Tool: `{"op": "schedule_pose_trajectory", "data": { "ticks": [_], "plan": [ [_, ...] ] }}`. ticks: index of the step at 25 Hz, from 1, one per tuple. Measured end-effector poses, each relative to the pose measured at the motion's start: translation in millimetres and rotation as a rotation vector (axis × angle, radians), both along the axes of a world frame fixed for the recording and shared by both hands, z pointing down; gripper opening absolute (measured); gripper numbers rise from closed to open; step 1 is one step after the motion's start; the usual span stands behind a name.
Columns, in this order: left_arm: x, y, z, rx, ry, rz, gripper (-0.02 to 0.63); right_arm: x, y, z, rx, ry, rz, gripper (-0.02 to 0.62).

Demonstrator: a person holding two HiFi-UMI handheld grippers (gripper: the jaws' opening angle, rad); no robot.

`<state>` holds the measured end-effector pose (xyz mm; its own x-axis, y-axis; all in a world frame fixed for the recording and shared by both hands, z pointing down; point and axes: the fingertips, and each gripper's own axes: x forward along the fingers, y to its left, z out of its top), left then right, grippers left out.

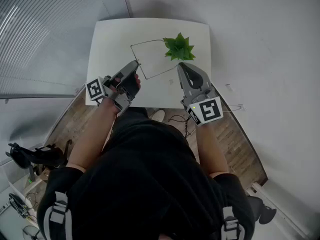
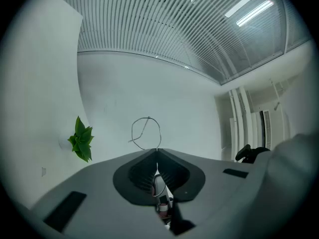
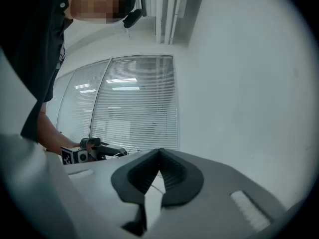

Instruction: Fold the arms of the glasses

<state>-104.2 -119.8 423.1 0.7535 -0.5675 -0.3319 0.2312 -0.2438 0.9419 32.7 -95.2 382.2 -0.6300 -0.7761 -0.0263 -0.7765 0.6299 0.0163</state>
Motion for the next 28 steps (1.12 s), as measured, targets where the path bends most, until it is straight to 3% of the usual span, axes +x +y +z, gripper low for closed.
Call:
{"op": "schedule_pose_trajectory", "data": {
  "ticks": [8, 11, 13, 16, 23, 28],
  "plan": [
    [4, -2, -3, 0.008, 0.006, -0.004, 0.012, -2, -4, 4, -0.015, 0.014, -0.009, 0.011],
    [4, -4, -4, 0.006, 0.01, -0.009, 0.012, 3, -8, 11, -0.021, 0.074, 0.005, 0.016],
    [4, -6, -5, 0.007, 0.01, -0.012, 0.012, 9, -10, 19, -0.032, 0.122, 0.02, 0.072],
    [5, -7, -7, 0.008, 0.013, -0.016, 0.012, 20, -14, 30, -0.059, 0.169, 0.04, 0.098],
    [7, -12, -9, 0.006, 0.031, -0.02, 0.012, 19, -19, 41, -0.086, 0.241, 0.029, 0.114],
    [10, -14, -9, 0.005, 0.035, -0.019, 0.012, 15, -23, 51, -0.061, 0.349, 0.03, 0.115]
  ]
}}
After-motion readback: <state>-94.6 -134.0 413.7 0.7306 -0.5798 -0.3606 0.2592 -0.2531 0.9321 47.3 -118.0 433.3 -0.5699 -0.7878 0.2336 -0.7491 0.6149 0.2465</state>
